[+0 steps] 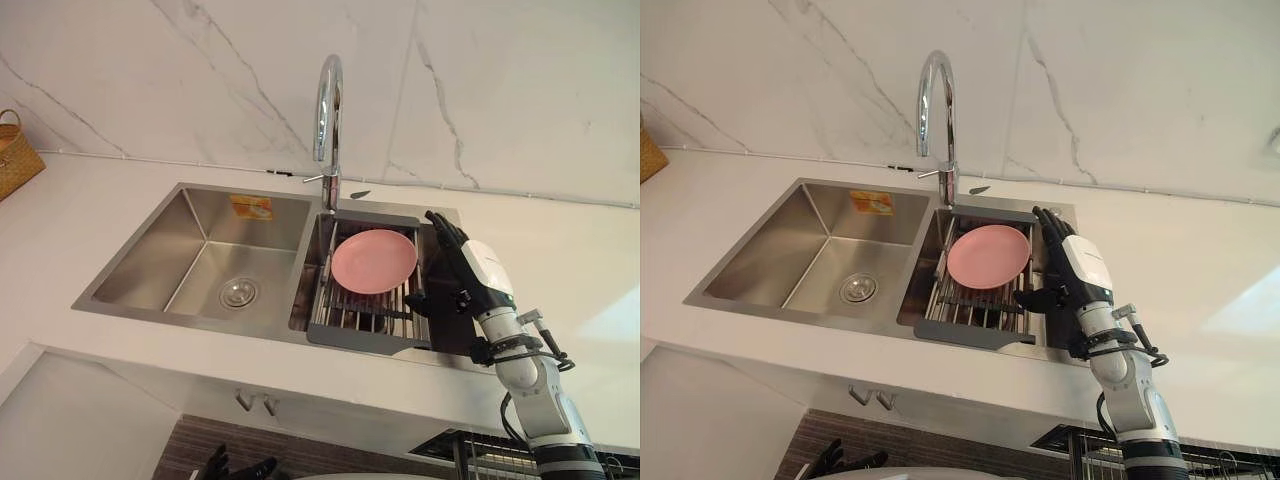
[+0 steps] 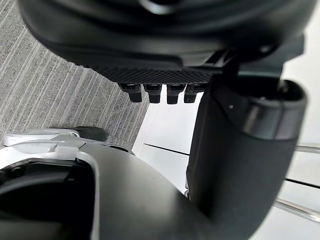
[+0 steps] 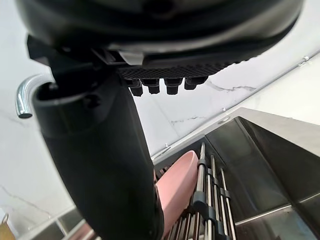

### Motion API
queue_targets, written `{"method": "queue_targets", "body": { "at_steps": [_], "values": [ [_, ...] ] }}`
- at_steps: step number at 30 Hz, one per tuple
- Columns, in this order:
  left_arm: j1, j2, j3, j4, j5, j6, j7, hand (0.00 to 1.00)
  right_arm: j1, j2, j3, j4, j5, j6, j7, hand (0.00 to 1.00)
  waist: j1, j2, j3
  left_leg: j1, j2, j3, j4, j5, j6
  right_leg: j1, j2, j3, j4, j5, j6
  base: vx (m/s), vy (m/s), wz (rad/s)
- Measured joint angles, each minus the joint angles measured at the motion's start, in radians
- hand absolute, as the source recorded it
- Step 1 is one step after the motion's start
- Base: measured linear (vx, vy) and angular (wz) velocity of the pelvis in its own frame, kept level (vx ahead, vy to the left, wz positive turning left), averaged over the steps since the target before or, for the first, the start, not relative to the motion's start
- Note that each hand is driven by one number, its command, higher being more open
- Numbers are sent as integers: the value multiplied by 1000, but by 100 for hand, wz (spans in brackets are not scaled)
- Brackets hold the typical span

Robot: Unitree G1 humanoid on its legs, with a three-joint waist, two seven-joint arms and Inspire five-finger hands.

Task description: Walk over to the sink, pick up the cup, carry it to the dishwasher, place the cup inside the dishwasher, then close the dishwasher door

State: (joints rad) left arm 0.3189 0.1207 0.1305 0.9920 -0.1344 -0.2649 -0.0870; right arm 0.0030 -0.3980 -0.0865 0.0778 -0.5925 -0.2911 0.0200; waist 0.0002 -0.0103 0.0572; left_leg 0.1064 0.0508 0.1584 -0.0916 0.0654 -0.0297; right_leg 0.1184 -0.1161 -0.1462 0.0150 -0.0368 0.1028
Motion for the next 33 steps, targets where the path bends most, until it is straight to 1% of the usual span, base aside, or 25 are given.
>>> {"method": "queue_targets", "body": {
  "at_steps": [5,14,22,31,33],
  "values": [
    [-1,0,0,-10,10,7,0,100,-55,-24,34,51,-50,5,28,100,10,-3,2,0,-3,-14,0,3,1,9,-3,-19,-1,0,0,-16,-7,8],
    [0,2,0,-24,16,22,-1,100,-124,-28,58,168,-157,10,31,100,12,-8,5,0,-16,-30,-1,6,6,23,-13,-35,-11,4,6,-17,2,6],
    [7,8,0,-48,16,32,-3,100,-154,-28,95,221,-247,25,20,100,15,-21,17,7,-20,-37,-1,8,8,36,-16,-43,-14,5,8,-13,0,2],
    [7,9,0,-55,16,37,-5,100,-177,-29,95,235,-362,51,1,100,17,-22,23,8,-25,-39,-1,8,8,38,-18,-45,-14,5,8,0,0,0],
    [7,9,0,-60,16,40,-6,100,-200,-30,97,261,-388,62,-3,100,21,-22,25,8,-26,-40,-1,8,9,38,-18,-46,-14,5,8,0,0,0]
  ]
}}
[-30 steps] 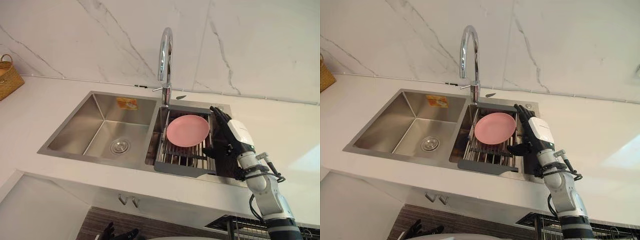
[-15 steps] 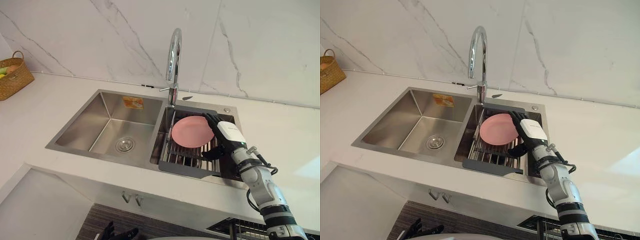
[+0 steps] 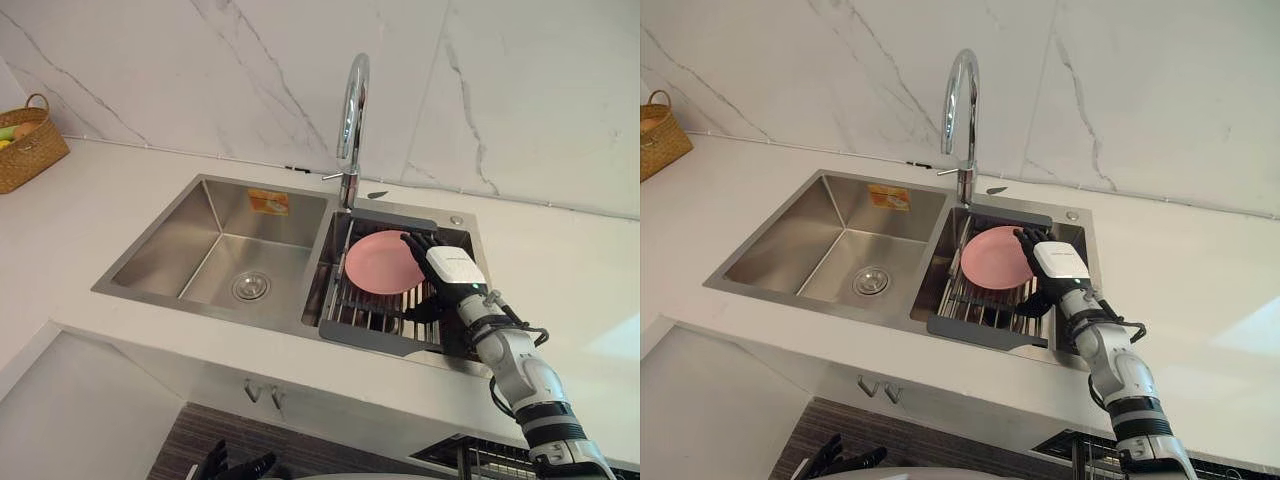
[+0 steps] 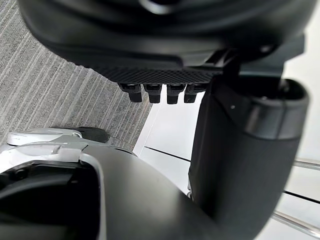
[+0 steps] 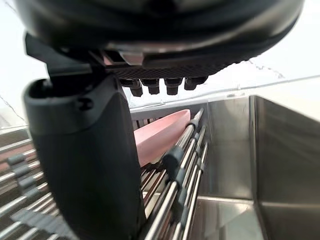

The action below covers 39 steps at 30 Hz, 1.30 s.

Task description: Walk over to the sink, pick up the cup, carry it to the dishwasher, place the cup inside the dishwasher, then close the dishwasher door

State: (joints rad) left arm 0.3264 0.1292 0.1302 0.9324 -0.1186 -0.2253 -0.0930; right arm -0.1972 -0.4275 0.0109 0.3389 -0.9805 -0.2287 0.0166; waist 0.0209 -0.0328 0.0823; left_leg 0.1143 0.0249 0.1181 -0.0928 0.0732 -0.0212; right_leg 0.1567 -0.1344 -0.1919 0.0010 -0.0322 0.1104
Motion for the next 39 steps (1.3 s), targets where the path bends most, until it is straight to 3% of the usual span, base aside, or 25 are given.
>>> {"method": "queue_targets", "body": {
  "at_steps": [18,19,24,39],
  "values": [
    [0,3,0,-36,-1,3,-20,100,-80,-18,46,70,-45,17,-24,100,24,-9,31,0,-8,-14,0,3,4,8,-7,-14,1,0,2,-2,0,1],
    [0,3,0,-38,-1,3,-21,100,-87,-18,48,75,-45,16,-24,0,26,-9,33,0,-8,-15,0,3,4,8,-7,-15,1,0,2,0,0,0],
    [0,5,-1,-56,-1,6,-25,100,-117,-23,65,108,-44,23,-17,0,37,-13,43,-1,-8,-20,0,3,5,9,-7,-19,2,0,2,-6,-2,2],
    [-1,9,-1,-73,-18,3,-36,100,-140,-38,78,141,57,-40,-33,0,43,-21,71,0,-8,-20,0,3,5,13,-7,-22,-1,-1,3,-2,0,0]
  ]
}}
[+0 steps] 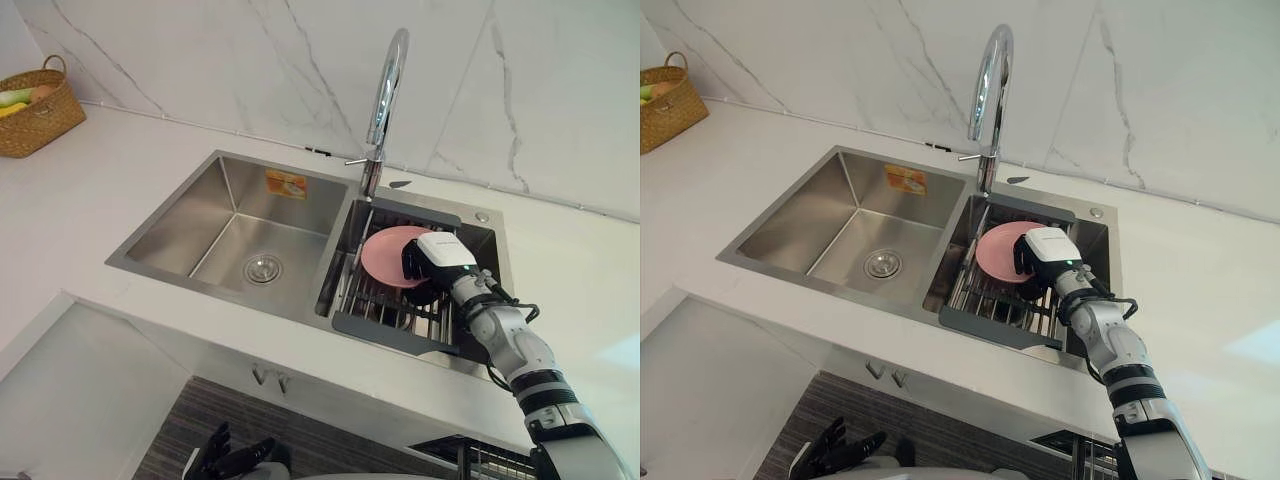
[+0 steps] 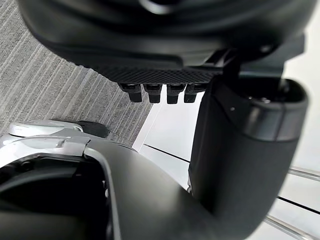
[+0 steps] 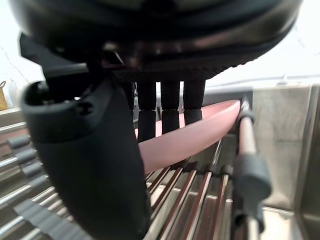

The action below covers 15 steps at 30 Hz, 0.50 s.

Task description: Walk over to the sink, pick up the cup, carry it to the dishwasher, place the cup inside the dishwasher, then close the dishwasher door

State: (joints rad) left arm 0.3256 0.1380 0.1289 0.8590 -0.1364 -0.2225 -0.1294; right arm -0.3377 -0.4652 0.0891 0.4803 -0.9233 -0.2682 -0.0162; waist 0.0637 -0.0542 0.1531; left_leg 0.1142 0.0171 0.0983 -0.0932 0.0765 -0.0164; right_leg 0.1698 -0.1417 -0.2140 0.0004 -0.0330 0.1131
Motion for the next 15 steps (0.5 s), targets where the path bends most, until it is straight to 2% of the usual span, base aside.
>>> {"method": "queue_targets", "body": {
  "at_steps": [9,15],
  "values": [
    [0,-1,-1,0,0,-3,-1,100,44,11,-9,-66,37,-7,0,0,0,2,0,0,5,7,0,0,0,-1,0,8,0,0,0,0,0,-2],
    [2,-2,-1,4,0,-12,-2,100,111,20,-54,-226,84,-27,-2,0,-7,4,-1,0,6,22,0,-1,-1,-12,0,24,3,0,0,-2,-2,-7]
  ]
}}
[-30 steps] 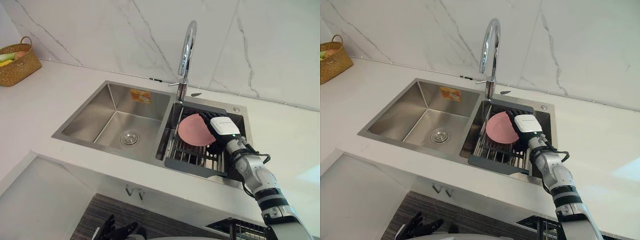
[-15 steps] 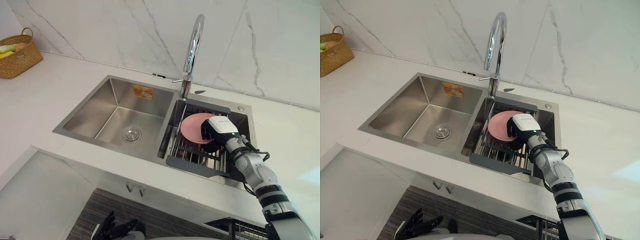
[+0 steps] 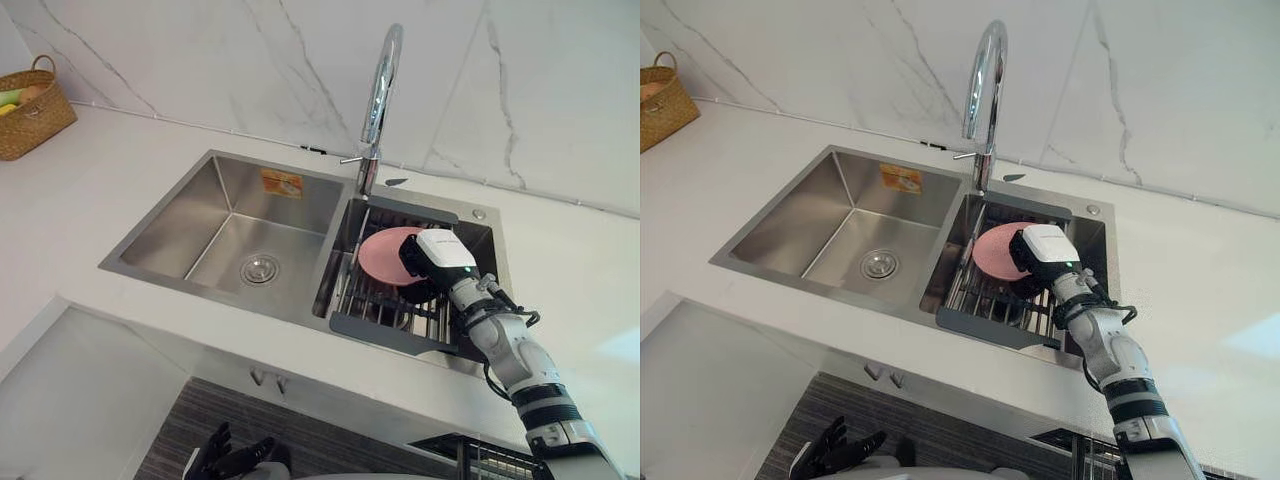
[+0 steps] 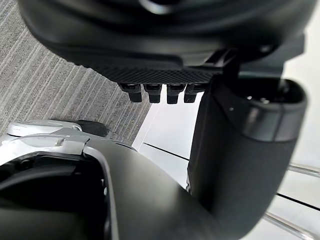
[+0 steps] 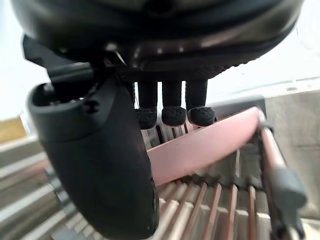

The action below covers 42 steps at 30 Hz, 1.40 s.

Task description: Walk over to the sink, pick up the cup, carry it to the dishwasher, place the cup inside the dishwasher, then close the dishwasher door

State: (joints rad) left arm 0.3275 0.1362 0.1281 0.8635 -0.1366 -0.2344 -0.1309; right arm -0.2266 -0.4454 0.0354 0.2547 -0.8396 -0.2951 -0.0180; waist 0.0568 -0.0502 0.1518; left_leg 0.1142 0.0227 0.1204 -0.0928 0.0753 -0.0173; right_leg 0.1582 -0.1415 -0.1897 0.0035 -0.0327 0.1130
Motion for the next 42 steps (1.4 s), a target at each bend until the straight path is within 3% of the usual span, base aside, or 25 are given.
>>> {"method": "queue_targets", "body": {
  "at_steps": [13,25,35,36,42],
  "values": [
    [5,-11,-1,42,0,-27,1,100,94,10,-49,-202,103,-38,-6,0,-28,29,-21,0,10,26,0,-2,-2,-17,10,26,1,5,-5,-11,-6,-5],
    [5,-14,-3,73,-2,-34,2,100,160,24,-103,-296,251,-42,-28,0,-44,42,-41,-1,16,35,1,-5,-7,-23,15,36,-1,6,-6,-1,-3,-1],
    [5,-14,-3,87,-1,-41,3,100,203,40,-123,-361,259,-43,-48,0,-48,46,-59,-8,23,50,1,-6,-9,-39,21,51,0,8,-10,-11,-7,-5],
    [5,-14,-4,88,-1,-41,3,100,203,40,-124,-361,259,-43,-48,100,-49,47,-61,-8,23,49,1,-6,-9,-39,21,51,0,8,-10,0,0,0],
    [5,-16,-4,91,-1,-41,3,100,204,40,-142,-361,258,-42,-48,100,-49,48,-62,-9,23,47,1,-6,-9,-39,21,49,0,8,-10,0,0,0]
  ]
}}
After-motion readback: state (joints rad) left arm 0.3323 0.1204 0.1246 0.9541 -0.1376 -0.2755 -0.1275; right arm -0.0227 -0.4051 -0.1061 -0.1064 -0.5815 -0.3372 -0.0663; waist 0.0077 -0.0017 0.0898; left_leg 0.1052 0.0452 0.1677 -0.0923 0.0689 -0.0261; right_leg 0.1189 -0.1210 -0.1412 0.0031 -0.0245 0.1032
